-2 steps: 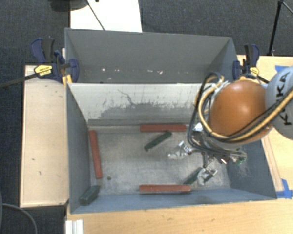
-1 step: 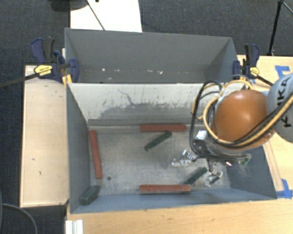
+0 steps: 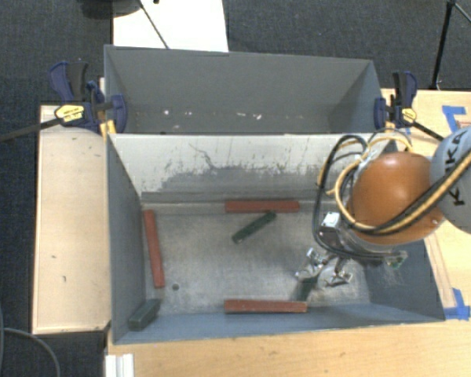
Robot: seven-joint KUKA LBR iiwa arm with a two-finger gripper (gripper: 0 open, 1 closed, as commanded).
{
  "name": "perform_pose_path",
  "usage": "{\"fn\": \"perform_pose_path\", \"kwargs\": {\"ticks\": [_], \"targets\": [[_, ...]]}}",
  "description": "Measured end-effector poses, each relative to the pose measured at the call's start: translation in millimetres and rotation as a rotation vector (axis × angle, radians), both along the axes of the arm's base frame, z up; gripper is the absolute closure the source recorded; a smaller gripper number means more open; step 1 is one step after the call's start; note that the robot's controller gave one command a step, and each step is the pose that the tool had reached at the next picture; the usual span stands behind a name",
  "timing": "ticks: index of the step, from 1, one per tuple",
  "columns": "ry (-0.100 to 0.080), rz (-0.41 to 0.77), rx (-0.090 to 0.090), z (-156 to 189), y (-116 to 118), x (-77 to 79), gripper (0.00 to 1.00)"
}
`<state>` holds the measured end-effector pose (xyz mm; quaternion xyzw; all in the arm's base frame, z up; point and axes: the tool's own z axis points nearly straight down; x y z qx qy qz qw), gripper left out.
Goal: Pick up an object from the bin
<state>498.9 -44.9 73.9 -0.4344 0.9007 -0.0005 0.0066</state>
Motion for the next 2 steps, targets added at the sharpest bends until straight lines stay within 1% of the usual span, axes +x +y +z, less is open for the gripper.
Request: {"fn": "perform_pose_path", "kwargs": {"ticks": [1,2], "targets": [[0.000,-0.001,0.000,0,0,0.0,1.00],[0.011,0.026,-0.004,149,-15,-0.8,1.00]]}}
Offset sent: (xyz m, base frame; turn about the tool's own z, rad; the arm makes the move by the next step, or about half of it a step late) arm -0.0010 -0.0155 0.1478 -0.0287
